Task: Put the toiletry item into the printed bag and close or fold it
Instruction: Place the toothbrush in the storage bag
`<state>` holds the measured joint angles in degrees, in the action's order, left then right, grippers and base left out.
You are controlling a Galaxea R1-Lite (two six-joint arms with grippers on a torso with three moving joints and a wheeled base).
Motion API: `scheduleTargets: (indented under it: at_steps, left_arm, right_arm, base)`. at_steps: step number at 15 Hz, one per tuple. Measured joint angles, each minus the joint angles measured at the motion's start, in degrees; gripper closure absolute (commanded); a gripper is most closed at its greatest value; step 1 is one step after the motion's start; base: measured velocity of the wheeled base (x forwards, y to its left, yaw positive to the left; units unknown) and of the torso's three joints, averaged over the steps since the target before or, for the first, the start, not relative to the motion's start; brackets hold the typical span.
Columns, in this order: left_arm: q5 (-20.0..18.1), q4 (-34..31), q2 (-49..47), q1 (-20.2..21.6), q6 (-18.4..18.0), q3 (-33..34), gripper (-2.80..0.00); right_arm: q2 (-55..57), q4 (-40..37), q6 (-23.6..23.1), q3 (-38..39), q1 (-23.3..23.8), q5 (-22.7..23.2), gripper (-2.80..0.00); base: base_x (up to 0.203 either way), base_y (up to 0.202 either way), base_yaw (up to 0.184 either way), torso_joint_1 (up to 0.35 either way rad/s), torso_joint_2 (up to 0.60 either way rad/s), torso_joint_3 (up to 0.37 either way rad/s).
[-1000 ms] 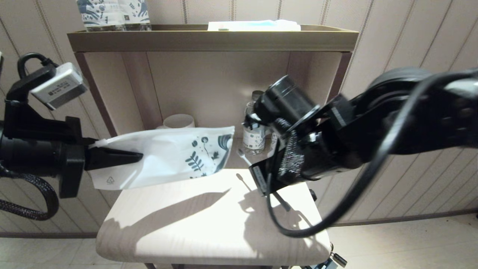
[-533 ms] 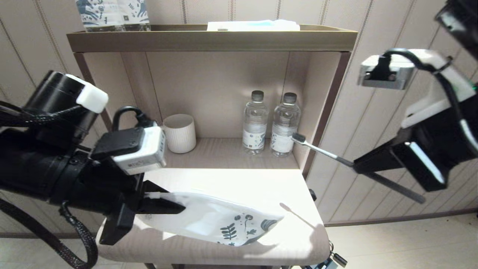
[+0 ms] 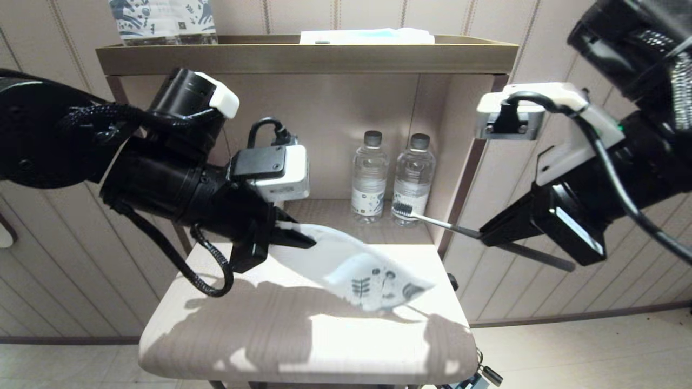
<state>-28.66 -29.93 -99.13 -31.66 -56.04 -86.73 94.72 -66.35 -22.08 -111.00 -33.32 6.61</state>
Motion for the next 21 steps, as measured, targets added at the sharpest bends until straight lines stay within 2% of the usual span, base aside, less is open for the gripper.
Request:
scheduleTargets:
  at_steps: [3, 5, 8, 12, 21]
  left_arm:
    - [-1.22, 0.68, -1.33, 0.59, -0.27, -5.68, 0.0]
    - [-1.44, 2.52, -1.26, 0.79, -0.41, -5.39, 0.0]
    - [-1.45, 7.63, -1.43, 0.81, -2.45, 1.8, 0.0]
    - [-2.07, 20.46, -2.52, 0.74, -6.95, 11.77, 0.0]
    - [-2.03, 21.5, -2.86, 0.74, -7.15, 14.32, 0.0]
  right_arm:
    - [0.43, 0.42, -0.16, 0.0, -0.35, 0.33, 0.0]
    - [-0.23, -0.13, -0.2, 0.22, -0.37, 0.61, 0.0]
    - [-0.84, -1.81, 0.02, 1.1, -0.53, 4.58, 0.0]
    - [-0.78, -1.81, 0.15, 1.91, -1.22, 5.16, 0.0]
    - [2.09, -1.03, 0.26, 5.65, -0.5, 5.22, 0.0]
  base:
    - [0.0, 0.0, 0.0, 0.0, 0.0, 0.0]
    - [0.0, 0.0, 0.0, 0.0, 0.0, 0.0]
    - [0.0, 0.0, 0.0, 0.0, 0.0, 0.0]
    - [0.0, 0.0, 0.0, 0.0, 0.0, 0.0]
    - [0.0, 0.0, 0.0, 0.0, 0.0, 0.0]
